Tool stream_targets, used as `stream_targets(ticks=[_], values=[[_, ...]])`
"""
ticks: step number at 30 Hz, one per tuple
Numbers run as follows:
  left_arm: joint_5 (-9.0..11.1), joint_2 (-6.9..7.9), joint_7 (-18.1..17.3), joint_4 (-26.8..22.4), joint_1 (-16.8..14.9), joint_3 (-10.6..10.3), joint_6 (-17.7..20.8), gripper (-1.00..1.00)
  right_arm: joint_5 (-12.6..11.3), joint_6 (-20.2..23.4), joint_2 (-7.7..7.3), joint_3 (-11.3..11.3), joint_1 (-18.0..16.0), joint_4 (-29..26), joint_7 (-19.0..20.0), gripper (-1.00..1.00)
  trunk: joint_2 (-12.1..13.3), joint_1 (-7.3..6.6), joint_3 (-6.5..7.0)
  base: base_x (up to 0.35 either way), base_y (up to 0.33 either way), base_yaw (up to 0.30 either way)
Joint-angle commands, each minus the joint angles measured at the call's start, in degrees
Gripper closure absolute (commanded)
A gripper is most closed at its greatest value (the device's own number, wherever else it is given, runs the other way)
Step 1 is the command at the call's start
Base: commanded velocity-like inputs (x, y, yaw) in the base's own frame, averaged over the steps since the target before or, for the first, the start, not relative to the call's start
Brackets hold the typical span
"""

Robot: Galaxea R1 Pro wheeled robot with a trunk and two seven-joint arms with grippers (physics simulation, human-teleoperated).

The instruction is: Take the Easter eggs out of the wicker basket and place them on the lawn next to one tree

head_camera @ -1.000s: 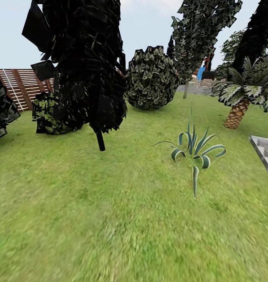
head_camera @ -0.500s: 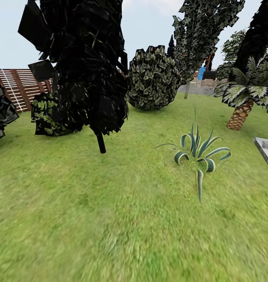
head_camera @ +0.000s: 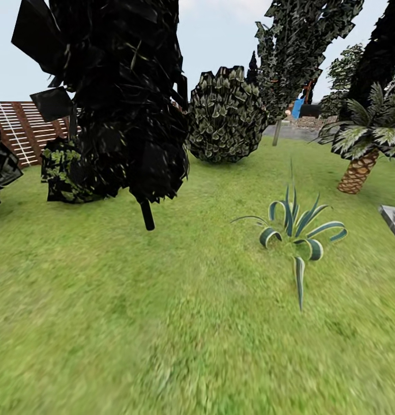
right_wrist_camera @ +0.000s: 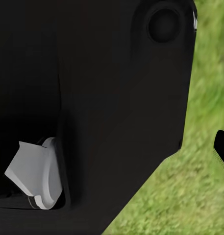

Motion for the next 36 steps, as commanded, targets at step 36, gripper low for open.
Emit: stream_targets(ticks=[36], values=[[-0.03,0.01,0.02,0.04,-0.03,-0.06,-0.19,-1.00,-0.03,-0.10,-0.05,-0.10,0.02,-0.03,-0.02,-1.00,-0.03,0.03,-0.05,0.215,0.133,-0.092]])
